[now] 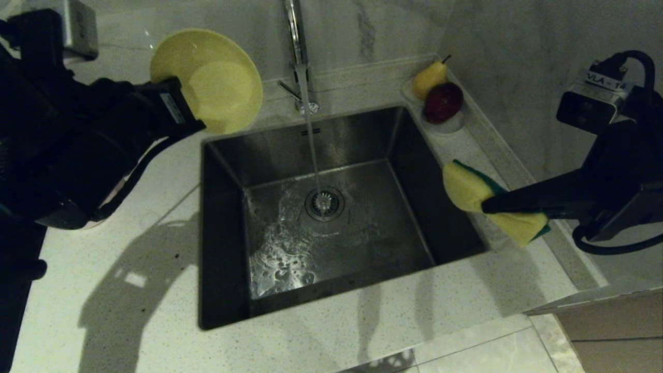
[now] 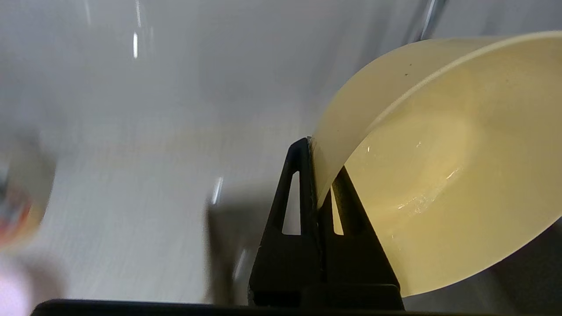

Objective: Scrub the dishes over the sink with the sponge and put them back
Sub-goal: Rinse the bowl, then place the bowl on the table

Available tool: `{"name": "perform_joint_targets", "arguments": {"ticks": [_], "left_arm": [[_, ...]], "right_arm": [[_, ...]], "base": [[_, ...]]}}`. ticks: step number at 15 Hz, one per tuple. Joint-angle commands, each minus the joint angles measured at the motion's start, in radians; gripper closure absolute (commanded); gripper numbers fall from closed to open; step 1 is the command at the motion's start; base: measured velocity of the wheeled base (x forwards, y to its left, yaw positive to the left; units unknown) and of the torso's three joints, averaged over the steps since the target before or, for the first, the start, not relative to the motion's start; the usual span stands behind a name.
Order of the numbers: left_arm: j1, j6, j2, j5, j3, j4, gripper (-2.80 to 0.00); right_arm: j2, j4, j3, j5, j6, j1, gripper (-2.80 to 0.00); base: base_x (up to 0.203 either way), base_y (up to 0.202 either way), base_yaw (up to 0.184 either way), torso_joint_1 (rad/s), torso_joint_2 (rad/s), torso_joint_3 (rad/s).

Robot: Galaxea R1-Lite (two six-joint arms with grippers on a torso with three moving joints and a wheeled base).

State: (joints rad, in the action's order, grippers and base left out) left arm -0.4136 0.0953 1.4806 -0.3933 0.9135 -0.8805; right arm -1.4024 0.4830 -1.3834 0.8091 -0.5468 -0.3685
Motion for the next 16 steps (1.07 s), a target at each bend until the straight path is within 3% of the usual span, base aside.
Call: {"name": "perform_joint_targets", "arguments": {"ticks": [1, 3, 4, 5, 6, 8, 10, 14, 16], "left_arm": [[0.003, -0.041, -0.058, -0.01, 0.026, 0.408, 0.0], [0.004, -0.183, -0.077, -0.008, 0.113, 0.78, 0.0], [0.01, -0.305, -0.08, 0.002, 0.184, 0.954, 0.0], [0.029, -0.414, -0.084, 0.029, 0.248, 1.097, 0.0], [0.074, -0.478, -0.09, 0.074, 0.288, 1.194, 0.0], [0.201, -0.565, -0.095, 0.149, 0.335, 1.26, 0.0], [0.337, -0.625, -0.09, 0.174, 0.363, 1.277, 0.0], [0.544, -0.7, -0.07, 0.188, 0.364, 1.318, 0.0], [0.619, -0.756, -0.054, 0.231, 0.322, 1.348, 0.0]], "right_arm": [[0.011, 0.001, 0.022, 0.004, -0.001, 0.007, 0.0], [0.01, 0.0, 0.024, 0.006, -0.001, 0.034, 0.0], [0.01, 0.0, 0.023, 0.007, -0.001, 0.038, 0.0], [0.008, 0.0, 0.026, 0.008, 0.001, 0.039, 0.0], [0.006, 0.0, 0.029, 0.008, 0.001, 0.043, 0.0], [-0.003, 0.0, 0.037, 0.014, 0.001, 0.052, 0.0], [-0.006, -0.031, 0.059, 0.015, -0.001, 0.054, 0.0], [-0.02, -0.044, 0.073, 0.015, 0.002, 0.071, 0.0], [-0.029, -0.044, 0.073, 0.015, 0.002, 0.086, 0.0]], "base": [[0.0, 0.0, 0.0, 0.0, 0.0, 0.0], [0.0, 0.0, 0.0, 0.0, 0.0, 0.0], [0.0, 0.0, 0.0, 0.0, 0.0, 0.0], [0.0, 0.0, 0.0, 0.0, 0.0, 0.0], [0.0, 0.0, 0.0, 0.0, 0.0, 0.0], [0.0, 0.0, 0.0, 0.0, 0.0, 0.0], [0.0, 0.0, 0.0, 0.0, 0.0, 0.0], [0.0, 0.0, 0.0, 0.0, 0.0, 0.0], [0.0, 0.0, 0.0, 0.0, 0.0, 0.0]]}}
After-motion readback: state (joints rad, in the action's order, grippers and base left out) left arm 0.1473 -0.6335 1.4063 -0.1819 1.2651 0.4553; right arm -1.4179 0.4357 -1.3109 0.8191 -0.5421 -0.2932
